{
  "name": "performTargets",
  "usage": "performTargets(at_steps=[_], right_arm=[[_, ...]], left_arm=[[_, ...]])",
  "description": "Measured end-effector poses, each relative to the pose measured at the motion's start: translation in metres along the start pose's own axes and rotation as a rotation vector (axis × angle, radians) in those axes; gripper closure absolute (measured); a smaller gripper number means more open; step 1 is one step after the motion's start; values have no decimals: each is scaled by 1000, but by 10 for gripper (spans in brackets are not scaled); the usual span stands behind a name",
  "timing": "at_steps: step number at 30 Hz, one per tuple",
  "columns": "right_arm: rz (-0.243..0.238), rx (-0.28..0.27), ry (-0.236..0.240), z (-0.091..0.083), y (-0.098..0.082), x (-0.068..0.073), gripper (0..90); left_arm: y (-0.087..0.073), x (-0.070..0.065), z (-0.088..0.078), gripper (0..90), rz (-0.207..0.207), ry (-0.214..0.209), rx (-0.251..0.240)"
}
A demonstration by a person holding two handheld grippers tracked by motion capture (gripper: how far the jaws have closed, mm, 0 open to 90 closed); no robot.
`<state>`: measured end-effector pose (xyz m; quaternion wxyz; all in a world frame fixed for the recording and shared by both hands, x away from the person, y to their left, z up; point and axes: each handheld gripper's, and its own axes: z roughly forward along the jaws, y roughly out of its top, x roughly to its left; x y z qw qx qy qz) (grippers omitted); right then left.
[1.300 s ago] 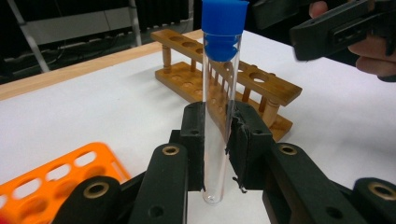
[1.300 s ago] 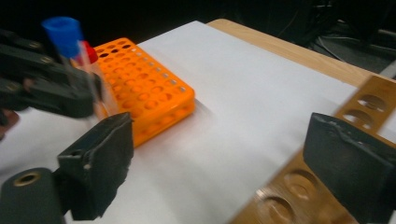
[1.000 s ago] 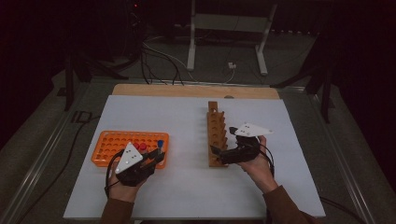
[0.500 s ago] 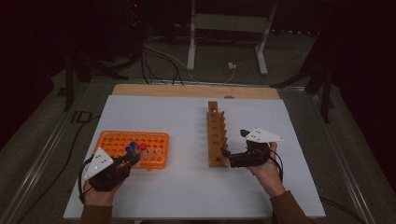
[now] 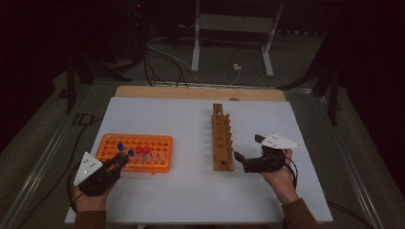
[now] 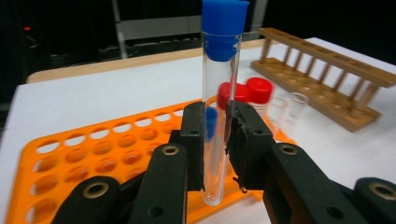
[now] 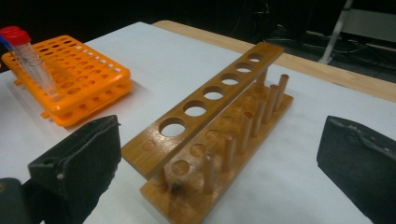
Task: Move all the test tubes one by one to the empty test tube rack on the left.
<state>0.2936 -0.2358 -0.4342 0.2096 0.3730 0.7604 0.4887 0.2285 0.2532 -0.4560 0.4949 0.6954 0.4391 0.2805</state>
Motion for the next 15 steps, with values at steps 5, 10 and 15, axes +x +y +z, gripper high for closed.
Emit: performTargets(at_steps=[5, 10, 15], right_arm=[[17, -5, -11, -3, -3, -4, 3], [21, -12, -16, -6, -4, -6, 3], [31, -13, -21, -7, -5, -8, 3]], left_arm=[[-2, 5, 5, 763, -25, 49, -6], [-3, 9, 10, 763, -38, 79, -12], [-5, 12, 20, 763, -48, 92, 6]])
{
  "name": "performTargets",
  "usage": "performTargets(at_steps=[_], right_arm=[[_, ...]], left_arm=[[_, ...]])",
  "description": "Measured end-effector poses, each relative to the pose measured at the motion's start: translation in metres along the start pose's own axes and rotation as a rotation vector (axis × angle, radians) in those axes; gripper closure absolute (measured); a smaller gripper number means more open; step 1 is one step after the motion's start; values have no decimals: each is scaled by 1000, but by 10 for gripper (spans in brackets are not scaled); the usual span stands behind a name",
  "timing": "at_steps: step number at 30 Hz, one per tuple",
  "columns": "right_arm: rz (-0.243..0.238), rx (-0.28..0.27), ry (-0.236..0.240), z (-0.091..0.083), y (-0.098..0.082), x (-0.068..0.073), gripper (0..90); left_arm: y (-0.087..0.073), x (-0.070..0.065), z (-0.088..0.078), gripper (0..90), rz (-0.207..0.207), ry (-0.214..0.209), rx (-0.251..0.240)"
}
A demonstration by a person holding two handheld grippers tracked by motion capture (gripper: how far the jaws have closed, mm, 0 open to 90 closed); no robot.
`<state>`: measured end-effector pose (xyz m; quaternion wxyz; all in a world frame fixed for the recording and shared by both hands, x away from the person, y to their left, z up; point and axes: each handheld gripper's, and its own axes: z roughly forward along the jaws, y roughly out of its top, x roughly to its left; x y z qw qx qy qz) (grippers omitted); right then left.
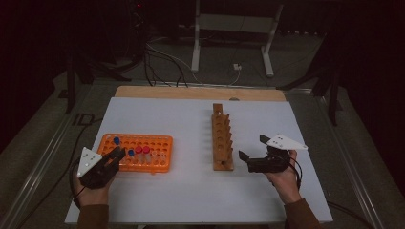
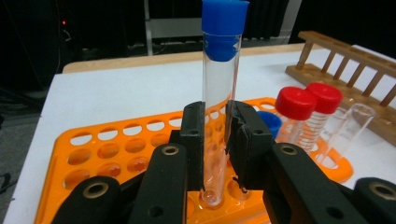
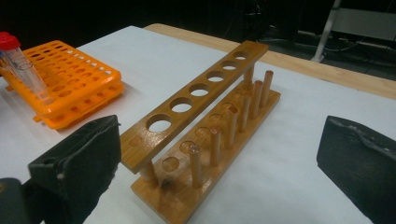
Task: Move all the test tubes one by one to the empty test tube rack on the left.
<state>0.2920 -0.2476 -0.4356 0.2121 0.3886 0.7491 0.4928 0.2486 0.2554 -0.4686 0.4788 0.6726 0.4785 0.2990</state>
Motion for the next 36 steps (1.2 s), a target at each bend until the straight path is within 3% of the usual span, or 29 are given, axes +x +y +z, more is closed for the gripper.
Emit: performTargets(at_steps=[10, 18, 23, 36], right_arm=[[1, 2, -4, -2, -2, -1, 3], [9, 6, -9, -6, -6, -4, 3], [12, 10, -13, -8, -9, -5, 3], [20, 6, -31, -17, -19, -11, 3]], left_arm=[[-5, -1, 11, 764, 10, -14, 43], [-12, -1, 10, 764, 32, -7, 122], [-15, -5, 14, 764, 75, -2, 178], [-17, -3, 15, 769, 71, -9, 209]])
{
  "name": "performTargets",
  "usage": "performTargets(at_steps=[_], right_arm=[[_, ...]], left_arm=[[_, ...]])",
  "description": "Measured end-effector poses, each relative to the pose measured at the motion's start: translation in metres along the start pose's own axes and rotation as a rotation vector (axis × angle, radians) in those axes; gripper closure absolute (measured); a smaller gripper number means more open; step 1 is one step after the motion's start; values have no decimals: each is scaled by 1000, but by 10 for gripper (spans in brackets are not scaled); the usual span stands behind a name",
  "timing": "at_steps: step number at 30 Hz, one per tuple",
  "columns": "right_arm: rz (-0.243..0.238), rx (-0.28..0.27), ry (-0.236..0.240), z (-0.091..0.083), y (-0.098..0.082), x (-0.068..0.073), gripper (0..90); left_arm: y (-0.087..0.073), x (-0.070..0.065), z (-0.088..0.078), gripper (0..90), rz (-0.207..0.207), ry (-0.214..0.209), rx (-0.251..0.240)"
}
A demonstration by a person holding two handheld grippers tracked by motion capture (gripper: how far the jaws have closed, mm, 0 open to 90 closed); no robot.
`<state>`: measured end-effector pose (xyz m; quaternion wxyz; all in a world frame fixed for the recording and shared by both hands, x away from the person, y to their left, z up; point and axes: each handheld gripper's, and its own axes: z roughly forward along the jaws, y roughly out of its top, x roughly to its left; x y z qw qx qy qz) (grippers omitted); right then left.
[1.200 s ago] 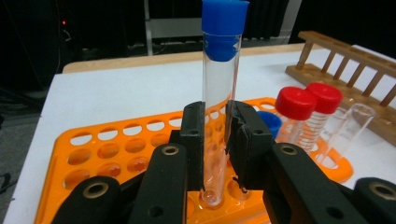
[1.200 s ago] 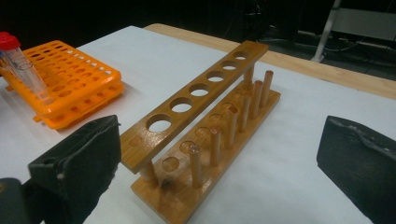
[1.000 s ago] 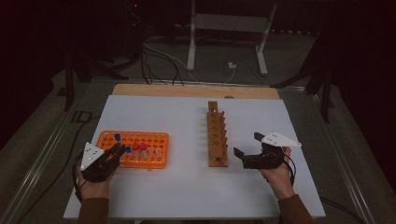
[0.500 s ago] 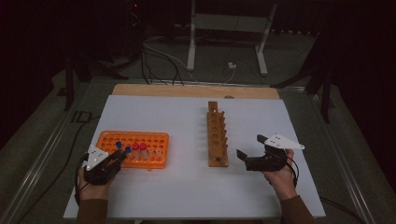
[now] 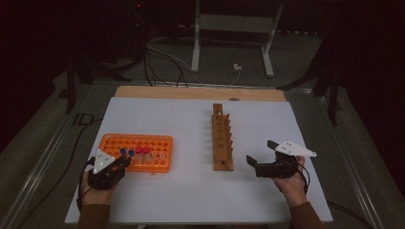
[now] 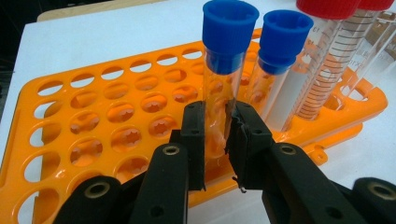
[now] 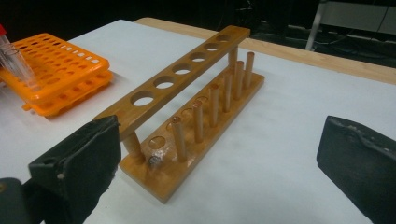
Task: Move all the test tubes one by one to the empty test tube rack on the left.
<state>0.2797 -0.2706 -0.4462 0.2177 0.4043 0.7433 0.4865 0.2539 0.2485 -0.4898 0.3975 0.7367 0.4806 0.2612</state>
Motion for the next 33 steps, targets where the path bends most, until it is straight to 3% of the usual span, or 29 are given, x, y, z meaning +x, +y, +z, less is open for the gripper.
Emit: performTargets(at_steps=[12, 18, 24, 33], right_arm=[[15, -19, -15, -8, -11, -9, 3], [16, -47, -20, -13, -17, -10, 3], [28, -57, -30, -17, -22, -11, 3], [50, -81, -53, -24, -28, -14, 3]], left_arm=[[-3, 1, 1, 762, -17, -11, 11], [-2, 2, -3, 667, -42, -15, -5], [-1, 5, -15, 549, -86, -32, -64], [3, 11, -33, 358, -150, -48, -206]])
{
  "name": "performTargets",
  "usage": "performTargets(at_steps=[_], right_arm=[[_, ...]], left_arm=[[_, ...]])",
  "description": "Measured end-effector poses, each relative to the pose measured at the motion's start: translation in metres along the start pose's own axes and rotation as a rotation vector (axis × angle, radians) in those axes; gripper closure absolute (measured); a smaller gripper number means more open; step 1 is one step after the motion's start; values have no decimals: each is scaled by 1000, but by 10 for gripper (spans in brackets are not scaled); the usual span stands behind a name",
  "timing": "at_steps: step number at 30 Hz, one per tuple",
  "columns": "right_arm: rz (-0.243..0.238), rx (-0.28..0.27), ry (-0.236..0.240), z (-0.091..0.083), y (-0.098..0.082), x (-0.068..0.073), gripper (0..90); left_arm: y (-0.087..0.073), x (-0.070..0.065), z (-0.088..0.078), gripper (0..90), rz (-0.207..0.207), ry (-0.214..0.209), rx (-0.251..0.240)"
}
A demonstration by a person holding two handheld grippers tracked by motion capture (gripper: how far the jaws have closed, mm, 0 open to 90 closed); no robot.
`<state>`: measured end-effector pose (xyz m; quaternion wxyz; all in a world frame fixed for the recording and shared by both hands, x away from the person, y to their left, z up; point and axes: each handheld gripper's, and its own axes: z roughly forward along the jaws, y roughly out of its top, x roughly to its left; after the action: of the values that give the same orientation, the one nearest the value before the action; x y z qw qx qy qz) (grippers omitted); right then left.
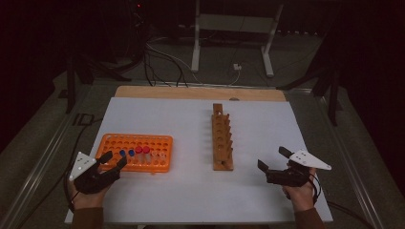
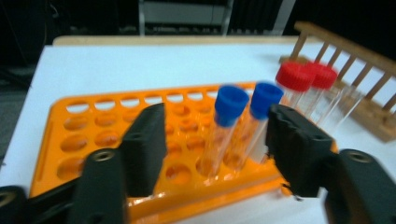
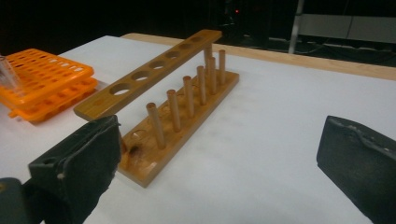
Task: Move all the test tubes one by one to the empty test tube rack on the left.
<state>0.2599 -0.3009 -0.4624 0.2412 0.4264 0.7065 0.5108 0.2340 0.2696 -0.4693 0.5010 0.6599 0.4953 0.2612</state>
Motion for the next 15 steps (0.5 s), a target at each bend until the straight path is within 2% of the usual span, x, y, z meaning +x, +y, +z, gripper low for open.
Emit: performTargets(at_steps=[9, 15], right_arm=[[-6, 1, -4, 2, -3, -1, 3], [0, 14, -9, 5, -3, -1, 3]], left_arm=[[6, -10, -3, 156, 15, -9, -66], [7, -13, -3, 10, 18, 3, -73]])
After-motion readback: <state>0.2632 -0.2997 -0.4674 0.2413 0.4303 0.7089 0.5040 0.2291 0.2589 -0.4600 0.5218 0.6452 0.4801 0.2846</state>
